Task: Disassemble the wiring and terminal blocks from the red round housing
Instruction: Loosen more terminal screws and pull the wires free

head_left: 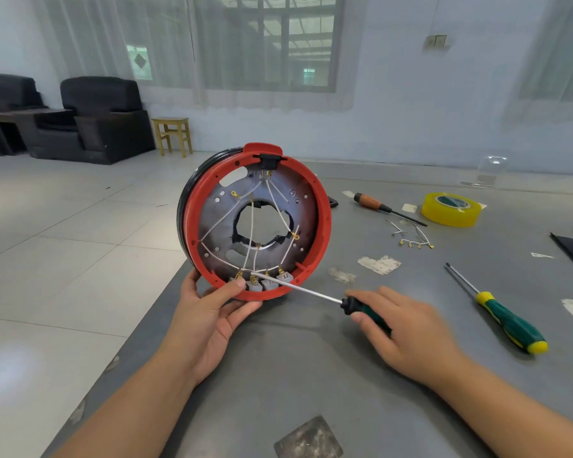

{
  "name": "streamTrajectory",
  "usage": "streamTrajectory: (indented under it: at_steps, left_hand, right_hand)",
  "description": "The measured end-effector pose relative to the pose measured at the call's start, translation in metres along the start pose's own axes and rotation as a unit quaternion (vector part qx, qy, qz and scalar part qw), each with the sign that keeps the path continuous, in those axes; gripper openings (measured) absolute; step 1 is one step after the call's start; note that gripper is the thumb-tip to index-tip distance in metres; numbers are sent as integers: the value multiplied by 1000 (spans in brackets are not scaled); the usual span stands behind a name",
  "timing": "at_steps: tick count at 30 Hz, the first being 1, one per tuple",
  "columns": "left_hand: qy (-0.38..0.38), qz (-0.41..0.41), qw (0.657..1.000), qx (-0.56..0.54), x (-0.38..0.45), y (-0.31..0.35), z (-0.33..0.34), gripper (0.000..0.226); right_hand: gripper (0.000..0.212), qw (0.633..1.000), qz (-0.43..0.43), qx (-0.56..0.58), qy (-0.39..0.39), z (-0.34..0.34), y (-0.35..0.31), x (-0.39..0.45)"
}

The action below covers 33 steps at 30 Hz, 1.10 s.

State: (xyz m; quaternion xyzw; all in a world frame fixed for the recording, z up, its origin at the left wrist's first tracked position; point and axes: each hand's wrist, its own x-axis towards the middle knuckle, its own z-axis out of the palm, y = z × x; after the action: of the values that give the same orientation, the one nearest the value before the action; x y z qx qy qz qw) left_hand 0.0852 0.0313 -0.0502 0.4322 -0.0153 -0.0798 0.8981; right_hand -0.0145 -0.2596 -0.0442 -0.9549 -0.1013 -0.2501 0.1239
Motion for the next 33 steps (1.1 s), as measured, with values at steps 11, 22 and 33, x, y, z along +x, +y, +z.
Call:
streamTrajectory:
  at_steps: [11,22,33]
  left_hand:
    - [-27,-7,999,34,2,8,-7,72]
    - [-49,-30,996,66,2,9,-5,70]
    - [-49,-35,997,57,4,9,-7,76]
  right_hand:
    - [38,999,-14,-33,33,-18,7,-2]
    - [32,999,-26,-24,3,-31,6,-1]
    - [31,998,-44,-50,14,-41,2,3]
